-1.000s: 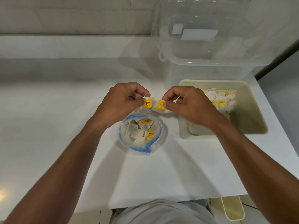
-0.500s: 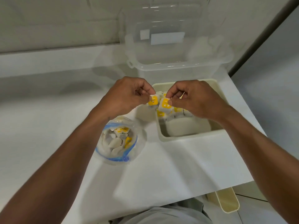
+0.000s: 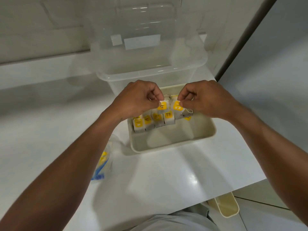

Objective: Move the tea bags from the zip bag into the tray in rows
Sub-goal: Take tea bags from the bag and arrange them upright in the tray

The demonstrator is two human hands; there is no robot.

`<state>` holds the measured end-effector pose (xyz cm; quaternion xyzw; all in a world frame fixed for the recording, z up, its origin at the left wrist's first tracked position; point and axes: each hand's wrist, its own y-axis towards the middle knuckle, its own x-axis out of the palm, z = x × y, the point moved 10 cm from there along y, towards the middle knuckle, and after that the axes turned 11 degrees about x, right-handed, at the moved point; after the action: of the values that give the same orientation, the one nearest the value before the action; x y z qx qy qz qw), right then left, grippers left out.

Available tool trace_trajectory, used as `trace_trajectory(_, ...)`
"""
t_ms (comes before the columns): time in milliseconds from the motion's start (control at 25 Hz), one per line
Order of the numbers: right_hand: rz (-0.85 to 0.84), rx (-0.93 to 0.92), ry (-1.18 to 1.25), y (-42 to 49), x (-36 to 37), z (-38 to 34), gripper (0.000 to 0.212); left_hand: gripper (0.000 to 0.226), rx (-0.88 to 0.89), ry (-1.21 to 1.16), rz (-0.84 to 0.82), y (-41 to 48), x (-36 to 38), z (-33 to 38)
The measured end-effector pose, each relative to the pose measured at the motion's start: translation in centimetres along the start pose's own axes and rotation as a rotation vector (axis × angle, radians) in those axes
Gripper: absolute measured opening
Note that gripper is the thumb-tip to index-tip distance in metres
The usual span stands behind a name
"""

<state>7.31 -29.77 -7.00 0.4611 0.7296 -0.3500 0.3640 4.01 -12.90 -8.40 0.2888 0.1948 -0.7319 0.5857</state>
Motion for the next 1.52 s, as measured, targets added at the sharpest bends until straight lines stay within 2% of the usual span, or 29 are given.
trace_trajectory(160, 0.004, 0.03, -0.167, 0.8, 0.0, 2.7, 0.003, 0.012, -0.034, 0.135, -0.064, 2.3, 3.2, 0.1)
trace_trajectory(360, 0.028, 0.004, -0.37, 1.4, 1.6, 4.5, 0.01, 0.011, -0.084, 0.171, -0.167, 4.0, 8.0, -1.2)
trace_trajectory(560, -0.072, -0.058, -0.594, 1.0, 3.5, 4.4, 0.016, 0.012, -0.063, 0.183, -0.335, 4.2, 11.2, -1.7)
trace_trajectory(760, -0.03, -0.111, -0.869, 3.0, 4.8, 4.0, 0.013, 0.022, -0.098, 0.216, -0.28, 5.7, 11.5, -2.6)
trace_trajectory(960, 0.151, -0.197, -0.947, 4.3, 4.7, 4.0, 0.006, 0.024, -0.106, 0.217, -0.226, 6.5, 11.5, -3.6)
trace_trajectory(1120, 0.206, -0.219, -1.003, 4.6, 4.8, 3.8, 0.014, 0.023, -0.1, 0.216, -0.19, 7.0, 11.2, -4.0)
trace_trajectory(1200, 0.184, -0.25, -1.006, 4.4, 5.0, 3.3, 0.012, 0.025, -0.085, 0.228, -0.171, 7.2, 11.0, -4.0)
trace_trajectory(1280, 0.091, -0.289, -0.976, 4.1, 5.9, 3.2, 0.007, 0.024, -0.068, 0.241, -0.199, 7.3, 11.0, -4.2)
trace_trajectory(1360, 0.043, -0.248, -0.966, 4.3, 5.8, 3.3, 0.012, 0.021, -0.059, 0.257, -0.243, 7.3, 11.3, -4.2)
trace_trajectory(1520, 0.085, -0.224, -0.965, 4.5, 5.5, 2.5, 0.015, 0.018, -0.084, 0.31, -0.222, 7.3, 11.3, -4.6)
